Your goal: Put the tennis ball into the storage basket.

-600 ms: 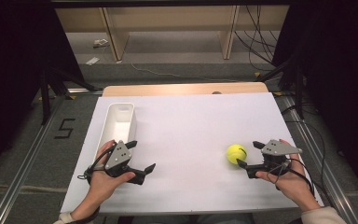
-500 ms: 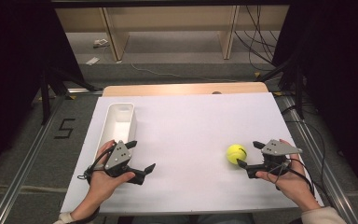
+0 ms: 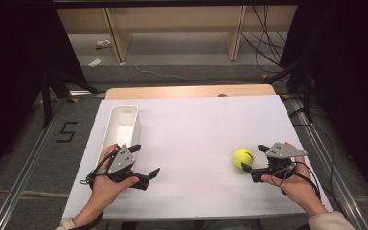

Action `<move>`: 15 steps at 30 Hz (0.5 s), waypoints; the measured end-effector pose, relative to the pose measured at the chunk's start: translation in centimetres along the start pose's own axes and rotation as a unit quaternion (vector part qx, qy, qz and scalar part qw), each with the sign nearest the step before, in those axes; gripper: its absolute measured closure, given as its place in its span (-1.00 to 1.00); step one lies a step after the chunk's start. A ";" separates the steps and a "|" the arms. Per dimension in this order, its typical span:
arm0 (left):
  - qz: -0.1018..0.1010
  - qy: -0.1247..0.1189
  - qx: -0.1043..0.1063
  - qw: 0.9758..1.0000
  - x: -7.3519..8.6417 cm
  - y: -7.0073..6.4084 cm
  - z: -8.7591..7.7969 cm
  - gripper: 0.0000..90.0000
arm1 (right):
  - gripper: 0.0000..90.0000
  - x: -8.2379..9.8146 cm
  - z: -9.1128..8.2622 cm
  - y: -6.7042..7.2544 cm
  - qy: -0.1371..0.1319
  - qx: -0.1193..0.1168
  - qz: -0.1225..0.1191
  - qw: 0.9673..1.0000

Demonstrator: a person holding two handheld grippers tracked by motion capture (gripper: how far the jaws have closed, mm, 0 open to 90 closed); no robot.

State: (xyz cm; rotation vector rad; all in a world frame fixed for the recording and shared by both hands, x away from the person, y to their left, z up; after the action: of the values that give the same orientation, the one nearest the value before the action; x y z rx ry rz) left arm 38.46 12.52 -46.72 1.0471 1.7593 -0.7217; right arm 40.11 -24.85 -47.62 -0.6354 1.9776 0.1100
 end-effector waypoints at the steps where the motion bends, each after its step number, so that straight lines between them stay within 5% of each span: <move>1: 0.000 -0.001 0.000 1.000 0.0 0.0 0.0 -1.00 | -0.75 0.0 0.3 0.0 0.002 0.000 0.004 1.000; 15: 0.001 -0.002 0.000 1.000 -0.1 0.0 0.0 -1.00 | -0.74 0.7 3.6 0.2 0.049 -0.004 -0.001 0.999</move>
State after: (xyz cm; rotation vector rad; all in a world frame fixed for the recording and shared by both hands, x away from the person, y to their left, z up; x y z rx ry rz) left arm 38.45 12.50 -46.62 1.0463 1.7545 -0.7229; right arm 42.65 -23.69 -50.06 -0.6589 2.0725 0.0875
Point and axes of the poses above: each handheld gripper's, and its own axes: z roughly forward along the jaws, x roughly out of its underside, y roughly to its left, the point moved 7 cm from there along z, roughly forward along the jaws, and after that the axes turned 15 degrees about x, right-handed, at the moved point
